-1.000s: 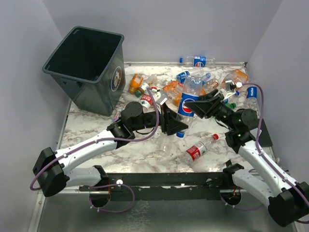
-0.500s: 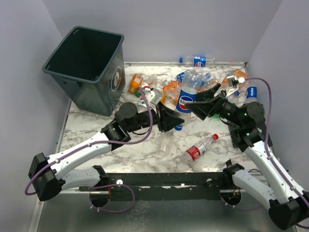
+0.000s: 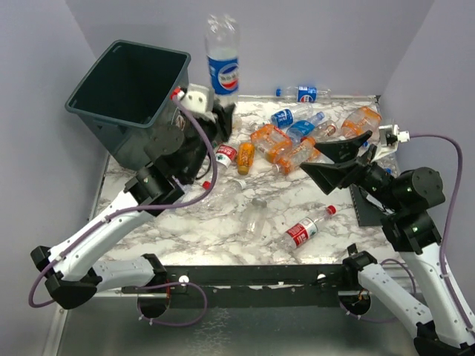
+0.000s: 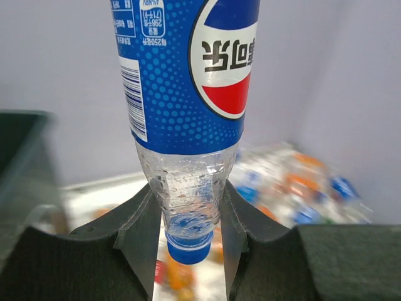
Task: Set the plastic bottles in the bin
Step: Place the plastic bottle in the trash bin.
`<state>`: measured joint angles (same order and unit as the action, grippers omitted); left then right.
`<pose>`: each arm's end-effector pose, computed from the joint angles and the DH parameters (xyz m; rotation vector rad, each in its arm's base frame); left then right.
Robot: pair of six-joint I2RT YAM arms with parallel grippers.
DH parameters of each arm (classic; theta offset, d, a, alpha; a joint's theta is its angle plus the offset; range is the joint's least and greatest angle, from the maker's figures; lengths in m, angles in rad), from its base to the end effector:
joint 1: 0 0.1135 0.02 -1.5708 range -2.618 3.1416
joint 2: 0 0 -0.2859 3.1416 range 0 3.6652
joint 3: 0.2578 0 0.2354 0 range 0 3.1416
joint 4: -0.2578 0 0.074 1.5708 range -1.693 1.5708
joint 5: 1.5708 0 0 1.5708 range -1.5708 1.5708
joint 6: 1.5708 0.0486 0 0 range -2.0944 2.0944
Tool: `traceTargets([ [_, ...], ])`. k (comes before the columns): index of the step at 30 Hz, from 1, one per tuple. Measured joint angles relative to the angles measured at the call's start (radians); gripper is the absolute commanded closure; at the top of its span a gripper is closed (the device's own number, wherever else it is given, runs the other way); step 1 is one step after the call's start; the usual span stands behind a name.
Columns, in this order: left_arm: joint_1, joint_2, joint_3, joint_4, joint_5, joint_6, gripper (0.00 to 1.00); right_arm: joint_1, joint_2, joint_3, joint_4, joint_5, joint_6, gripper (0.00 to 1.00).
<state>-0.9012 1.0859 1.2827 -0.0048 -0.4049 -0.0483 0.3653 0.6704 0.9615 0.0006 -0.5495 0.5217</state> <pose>0.1483 -0.1565 0.4925 0.2564 1.3901 -0.5102 0.0912 0.0621 0.4471 -0.3945 1.3515 1.0947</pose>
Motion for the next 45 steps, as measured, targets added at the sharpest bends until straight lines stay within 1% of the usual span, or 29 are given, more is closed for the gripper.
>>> traceTargets([
  [1,0.015,0.026,0.052,-0.004,-0.072,0.04,1.0,0.0,-0.013,-0.004,-0.011,0.012,-0.009,0.0],
  [3,0.052,0.063,0.108,0.011,-0.203,0.11,1.0,0.0,-0.035,-0.023,-0.026,0.038,-0.022,0.0],
  [4,0.092,0.08,0.125,0.021,-0.274,0.145,1.0,0.0,-0.043,-0.038,-0.029,0.051,-0.025,0.0],
  [6,0.175,0.112,0.151,0.024,-0.349,0.167,1.0,0.0,-0.056,-0.079,-0.039,0.084,-0.026,0.0],
  [8,0.309,0.161,0.198,0.01,-0.393,0.154,1.0,0.0,-0.065,-0.12,-0.057,0.109,-0.024,0.0],
  [10,0.402,0.211,0.255,0.003,-0.422,0.135,1.0,0.0,-0.075,-0.158,-0.067,0.125,-0.02,0.0],
  [11,0.462,0.252,0.308,-0.013,-0.439,0.116,1.0,0.0,-0.079,-0.174,-0.071,0.131,-0.015,0.0],
  [14,0.555,0.342,0.424,-0.035,-0.453,0.07,1.0,0.0,-0.094,-0.22,-0.075,0.139,0.003,0.01],
  [18,0.62,0.443,0.505,-0.05,-0.46,0.032,1.0,0.0,-0.117,-0.257,-0.089,0.141,0.02,0.01],
  [21,0.628,0.515,0.526,-0.066,-0.46,0.031,1.0,0.0,-0.133,-0.262,-0.103,0.143,0.02,0.01],
  [24,0.628,0.562,0.52,-0.095,-0.45,0.03,1.0,0.0,-0.149,-0.264,-0.105,0.152,0.018,0.01],
  [28,0.627,0.579,0.475,-0.126,-0.426,0.024,1.0,0.0,-0.147,-0.264,-0.109,0.168,0.007,0.01],
  [29,0.627,0.58,0.468,-0.134,-0.423,0.022,0.99,0.0,-0.145,-0.264,-0.11,0.171,0.004,0.01],
  [36,0.631,0.583,0.451,-0.163,-0.381,-0.001,0.46,0.0,-0.134,-0.263,-0.118,0.195,-0.011,0.0],
  [38,0.631,0.583,0.457,-0.164,-0.366,-0.004,0.35,0.0,-0.129,-0.263,-0.121,0.201,-0.019,0.0],
  [40,0.631,0.583,0.464,-0.17,-0.35,-0.012,0.3,0.0,-0.121,-0.259,-0.126,0.208,-0.027,0.0],
  [45,0.631,0.581,0.501,-0.187,-0.313,-0.023,0.24,0.0,-0.096,-0.233,-0.138,0.219,-0.039,0.0],
])
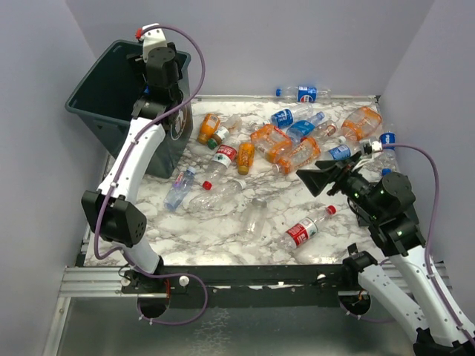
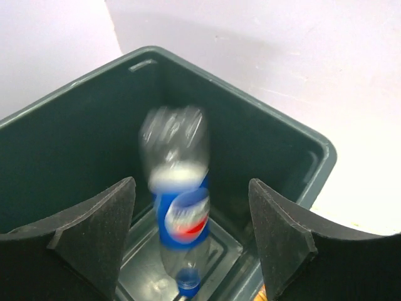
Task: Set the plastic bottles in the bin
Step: Place the plastic bottle in the trash bin.
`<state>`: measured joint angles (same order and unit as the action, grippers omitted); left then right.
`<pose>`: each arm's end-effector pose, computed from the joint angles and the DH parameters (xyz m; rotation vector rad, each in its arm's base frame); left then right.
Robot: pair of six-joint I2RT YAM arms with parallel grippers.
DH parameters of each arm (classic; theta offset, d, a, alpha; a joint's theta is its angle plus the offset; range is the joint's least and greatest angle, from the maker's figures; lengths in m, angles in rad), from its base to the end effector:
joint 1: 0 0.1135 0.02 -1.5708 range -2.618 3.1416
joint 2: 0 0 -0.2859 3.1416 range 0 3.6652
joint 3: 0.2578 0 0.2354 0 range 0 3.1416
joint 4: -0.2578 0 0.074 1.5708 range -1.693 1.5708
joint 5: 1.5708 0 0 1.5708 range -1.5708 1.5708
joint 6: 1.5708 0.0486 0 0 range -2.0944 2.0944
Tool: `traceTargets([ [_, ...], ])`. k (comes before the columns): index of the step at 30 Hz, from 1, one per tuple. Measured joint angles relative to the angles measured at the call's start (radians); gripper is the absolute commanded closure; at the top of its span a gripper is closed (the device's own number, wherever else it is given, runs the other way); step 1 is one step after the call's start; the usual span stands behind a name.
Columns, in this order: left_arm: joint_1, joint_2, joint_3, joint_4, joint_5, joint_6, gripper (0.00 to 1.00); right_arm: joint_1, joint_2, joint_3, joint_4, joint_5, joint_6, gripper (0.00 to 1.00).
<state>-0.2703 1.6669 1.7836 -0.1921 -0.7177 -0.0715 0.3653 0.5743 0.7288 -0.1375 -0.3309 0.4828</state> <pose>0.3717 -0.0698 0.4759 -0.3818 1.5924 0.3278 0.1023 0.0560 0.3652 -0.1781 1.6206 0.9173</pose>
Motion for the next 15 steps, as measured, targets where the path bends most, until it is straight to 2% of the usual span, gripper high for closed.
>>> traceTargets([
  [7,-0.056,-0.061,0.042,-0.032,0.018,0.001,0.18,0.0,0.022,0.024,-0.001,0.001,-0.005,0.0],
  [10,-0.144,-0.103,0.071,-0.032,0.011,0.032,0.17,0.0,0.036,0.024,-0.002,0.001,-0.005,0.0],
  [15,-0.4,-0.203,0.031,-0.015,0.032,0.091,0.16,0.0,0.086,0.024,-0.003,0.005,-0.001,0.01],
])
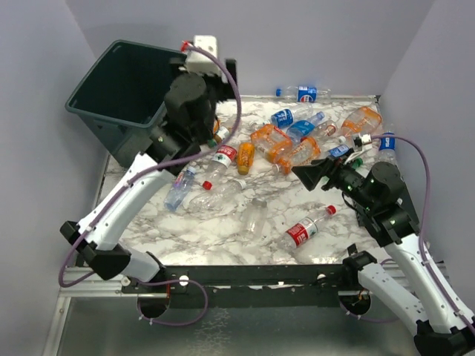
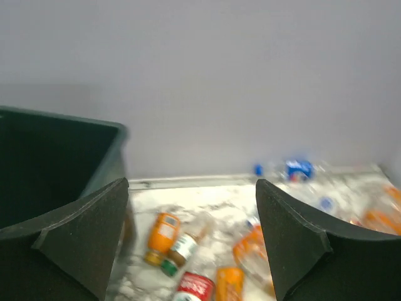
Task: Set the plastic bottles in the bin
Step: Place the plastic bottle in the trash bin, then pick up the plastic bottle at the center of the board.
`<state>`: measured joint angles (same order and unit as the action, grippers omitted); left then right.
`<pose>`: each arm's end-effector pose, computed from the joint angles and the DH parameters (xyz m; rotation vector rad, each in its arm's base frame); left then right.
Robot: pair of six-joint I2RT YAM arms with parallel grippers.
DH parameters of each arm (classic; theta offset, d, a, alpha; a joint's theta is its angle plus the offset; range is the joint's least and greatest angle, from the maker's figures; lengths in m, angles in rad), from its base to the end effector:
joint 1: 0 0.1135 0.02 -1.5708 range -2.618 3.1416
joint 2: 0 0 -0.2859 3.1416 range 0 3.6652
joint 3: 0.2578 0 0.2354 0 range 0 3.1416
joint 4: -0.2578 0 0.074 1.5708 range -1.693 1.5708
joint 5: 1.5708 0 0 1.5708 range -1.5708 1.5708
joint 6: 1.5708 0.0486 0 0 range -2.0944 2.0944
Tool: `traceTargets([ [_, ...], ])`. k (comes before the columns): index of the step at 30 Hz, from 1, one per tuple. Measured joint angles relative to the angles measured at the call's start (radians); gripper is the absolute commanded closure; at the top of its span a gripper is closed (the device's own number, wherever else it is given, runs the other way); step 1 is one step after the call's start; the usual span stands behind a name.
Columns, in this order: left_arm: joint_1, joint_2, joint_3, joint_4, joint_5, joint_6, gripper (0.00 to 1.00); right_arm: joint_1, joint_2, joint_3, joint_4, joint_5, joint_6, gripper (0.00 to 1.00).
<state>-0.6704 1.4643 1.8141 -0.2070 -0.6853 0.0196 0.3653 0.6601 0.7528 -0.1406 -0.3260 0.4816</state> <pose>0.2490 -0.1582 0.5481 -0.0665 1.4590 -0.0418 0.1207 0.0628 0.3639 -0.1648 1.6872 0.9071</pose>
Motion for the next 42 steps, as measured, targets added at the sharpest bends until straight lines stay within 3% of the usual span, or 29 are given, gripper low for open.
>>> traceTargets([
  [5,-0.179,-0.121,-0.241,0.001,0.136,0.021,0.15,0.0,0.086,0.0,-0.055,0.073,0.016,0.02],
  [10,-0.198,-0.174,-0.557,-0.018,0.333,-0.054,0.14,0.0,0.166,-0.006,-0.19,0.266,0.071,0.0],
  [11,-0.198,-0.176,-0.626,-0.02,0.372,-0.081,0.08,0.0,0.169,-0.014,-0.212,0.3,0.086,0.0],
  [17,-0.202,-0.212,-0.842,-0.019,0.45,-0.19,0.01,0.0,0.168,-0.07,-0.325,0.45,0.219,0.0],
  [26,-0.202,-0.343,-0.902,0.052,0.452,-0.271,0.01,-0.009,0.039,-0.15,-0.554,0.595,0.488,0.0],
  [34,-0.215,-0.354,-0.914,0.076,0.476,-0.312,0.01,-0.014,0.008,-0.268,-0.617,0.494,0.676,0.0],
  [42,-0.222,-0.354,-0.914,0.078,0.498,-0.323,0.01,-0.014,0.013,-0.296,-0.635,0.45,0.727,0.0],
])
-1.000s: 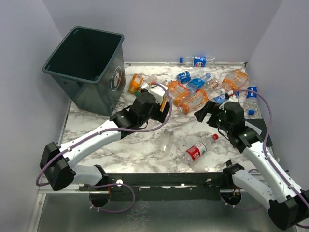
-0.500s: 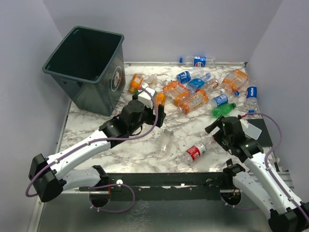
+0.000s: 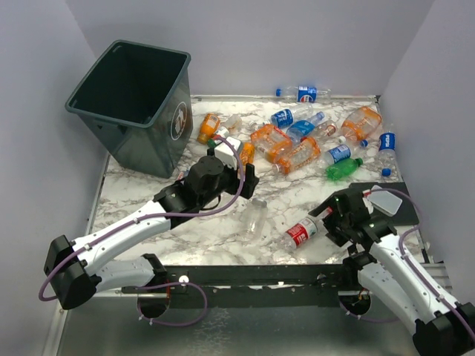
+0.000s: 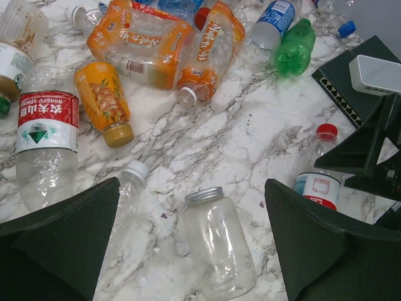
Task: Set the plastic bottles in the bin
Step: Pick up the plastic bottle at the center of the board.
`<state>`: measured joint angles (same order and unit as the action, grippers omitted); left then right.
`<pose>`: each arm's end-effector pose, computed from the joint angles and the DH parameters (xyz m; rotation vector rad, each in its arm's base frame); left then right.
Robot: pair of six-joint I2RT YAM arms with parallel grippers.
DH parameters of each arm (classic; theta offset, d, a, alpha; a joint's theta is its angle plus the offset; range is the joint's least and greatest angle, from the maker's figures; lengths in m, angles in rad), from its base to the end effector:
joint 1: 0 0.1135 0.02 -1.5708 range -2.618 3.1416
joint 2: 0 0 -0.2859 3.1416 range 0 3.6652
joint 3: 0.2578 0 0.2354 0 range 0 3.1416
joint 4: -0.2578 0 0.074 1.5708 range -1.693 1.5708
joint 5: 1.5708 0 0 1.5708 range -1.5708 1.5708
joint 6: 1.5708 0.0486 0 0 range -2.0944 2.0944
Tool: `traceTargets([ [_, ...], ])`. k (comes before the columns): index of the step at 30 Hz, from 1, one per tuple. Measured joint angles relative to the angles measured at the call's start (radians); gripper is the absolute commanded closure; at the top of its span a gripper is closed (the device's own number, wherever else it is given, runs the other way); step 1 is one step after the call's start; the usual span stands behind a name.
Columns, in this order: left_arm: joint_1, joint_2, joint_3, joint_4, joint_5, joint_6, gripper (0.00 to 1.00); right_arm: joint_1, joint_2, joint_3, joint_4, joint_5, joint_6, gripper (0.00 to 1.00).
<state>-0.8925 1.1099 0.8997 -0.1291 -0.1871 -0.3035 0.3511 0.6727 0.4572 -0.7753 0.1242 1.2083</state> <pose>0.1594 -0.1834 0.3402 0.4422 1.9038 -0.6256 0.0946 0.0282 0.1994 1.1292 2.3547 0.4324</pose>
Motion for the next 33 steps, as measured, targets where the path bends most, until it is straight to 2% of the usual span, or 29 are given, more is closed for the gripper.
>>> traceTargets([
  [8,-0.006,0.0,0.0,0.0,0.0,-0.003,0.01,0.0,0.154,-0.049,0.095,-0.033,-0.018,0.11],
  [13,-0.01,0.001,0.0,0.0,-0.001,-0.003,0.01,0.0,0.177,-0.05,0.169,-0.041,-0.056,0.22],
  [18,-0.013,0.003,0.0,0.0,-0.001,-0.003,0.02,0.0,0.186,-0.068,0.23,-0.061,-0.077,0.39],
  [22,-0.013,0.003,-0.001,0.0,-0.005,-0.003,0.02,0.0,0.163,-0.077,0.253,-0.077,-0.103,0.44],
  [28,-0.013,0.002,-0.004,0.001,-0.04,-0.003,0.03,0.0,0.077,-0.006,0.298,-0.138,-0.264,0.48],
  [33,-0.013,-0.033,-0.027,0.013,-0.116,-0.002,0.01,0.027,0.07,0.141,0.462,-0.268,-0.465,0.5],
])
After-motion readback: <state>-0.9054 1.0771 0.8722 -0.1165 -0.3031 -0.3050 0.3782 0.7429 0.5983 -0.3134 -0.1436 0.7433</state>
